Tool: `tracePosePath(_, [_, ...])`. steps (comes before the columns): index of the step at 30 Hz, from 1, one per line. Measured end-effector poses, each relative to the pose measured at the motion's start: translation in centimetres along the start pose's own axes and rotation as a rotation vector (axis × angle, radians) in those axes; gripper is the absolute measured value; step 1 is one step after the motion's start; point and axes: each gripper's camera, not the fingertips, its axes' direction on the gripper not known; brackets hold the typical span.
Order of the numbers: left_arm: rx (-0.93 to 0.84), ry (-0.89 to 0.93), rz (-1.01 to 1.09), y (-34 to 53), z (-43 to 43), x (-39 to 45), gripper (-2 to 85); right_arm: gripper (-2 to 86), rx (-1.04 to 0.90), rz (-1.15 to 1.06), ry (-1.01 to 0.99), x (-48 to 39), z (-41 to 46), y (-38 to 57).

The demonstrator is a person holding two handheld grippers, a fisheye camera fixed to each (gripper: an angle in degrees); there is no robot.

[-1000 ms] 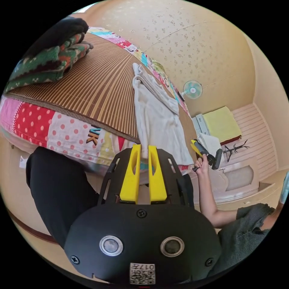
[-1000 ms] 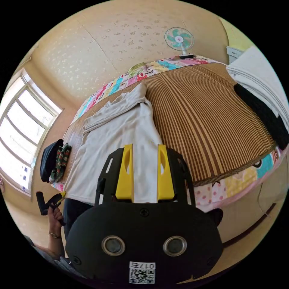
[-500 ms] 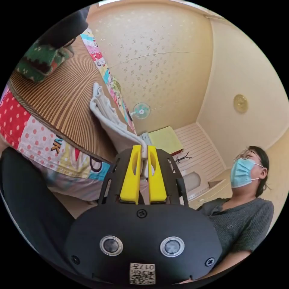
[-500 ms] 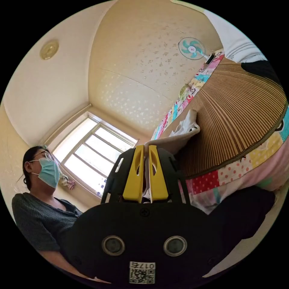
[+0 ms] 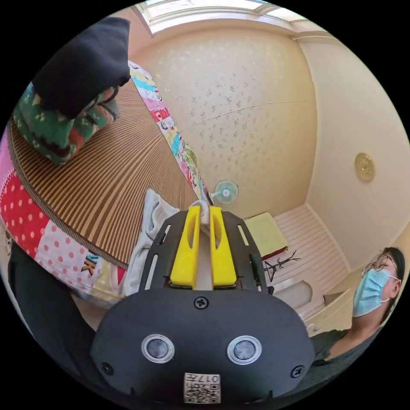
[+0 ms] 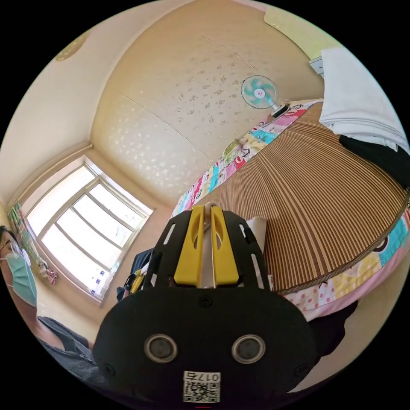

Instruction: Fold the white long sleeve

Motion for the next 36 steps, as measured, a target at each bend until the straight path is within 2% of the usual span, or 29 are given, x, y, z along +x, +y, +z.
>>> tracePosePath(2, [0.0,-0.031,0.005,-2.4,3.5,0.2,4.4,3.4,-0.006,-0.021,0.13,-0.2,4.9,-2.9])
tracePosePath(5, [-0.031,-0.187,0.021,-5.6,9.7,-0.6,4.4,3.8,-0.065,-0.043,0.312,0.4,11.7,-4.9])
tracePosePath(8, [-0.082,-0.347,0.054,-7.2,15.1,-2.4,4.8,5.1,-0.129,-0.037,0.379,2.2,17.4,-5.1])
tracePosePath(10, [-0.12,-0.348,0.039,-7.4,17.6,-4.3,6.1,8.6,-0.157,-0.006,0.405,3.4,19.5,-5.1])
tracePosePath(12, [-0.081,-0.299,0.025,-7.3,17.4,-4.8,10.9,11.4,-0.13,0.02,0.45,4.2,19.9,-5.2])
tracePosePath(15, [0.057,-0.256,0.068,-6.2,13.9,-3.8,16.8,12.1,-0.077,0.004,0.371,3.6,18.5,-5.2])
tracePosePath(16, [0.045,-0.274,0.087,-5.8,13.1,-3.3,17.6,12.1,-0.075,-0.057,0.338,2.3,18.2,-4.9])
tracePosePath(17, [0.021,-0.294,0.098,-5.6,12.9,-3.0,18.0,12.1,-0.1,-0.138,0.342,0.6,18.4,-4.4])
tracePosePath(20, [-0.224,-0.482,0.122,-3.8,14.1,-2.3,20.4,12.1,-0.24,-0.28,0.375,-2.8,20.7,-2.6])
tracePosePath(22, [-0.39,-0.559,0.138,-1.0,15.4,-2.4,20.1,11.8,-0.317,-0.385,0.31,-4.9,22.6,-1.2])
tracePosePath(26, [-0.431,-0.538,0.131,2.5,14.9,-1.5,18.2,10.6,-0.522,-0.557,0.219,-9.4,29.5,1.1])
tracePosePath(28, [-0.446,-0.492,0.077,3.9,14.8,-1.4,17.4,9.9,-0.634,-0.624,0.252,-10.3,34.2,1.3])
tracePosePath(29, [-0.449,-0.482,0.065,4.1,14.8,-1.4,17.2,8.5,-0.697,-0.614,0.325,-9.8,37.5,0.7])
tracePosePath(31, [-0.429,-0.48,0.048,4.8,14.9,-1.5,16.0,5.3,-0.696,-0.555,0.424,-8.2,40.6,-1.0])
tracePosePath(34, [-0.423,-0.494,0.018,4.7,15.0,-1.9,13.8,5.1,-0.605,-0.29,0.388,-5.3,40.8,-4.5])
tracePosePath(36, [-0.436,-0.494,-0.003,4.5,15.2,-2.2,12.7,7.1,-0.578,-0.253,0.348,-6.0,39.4,-5.0])
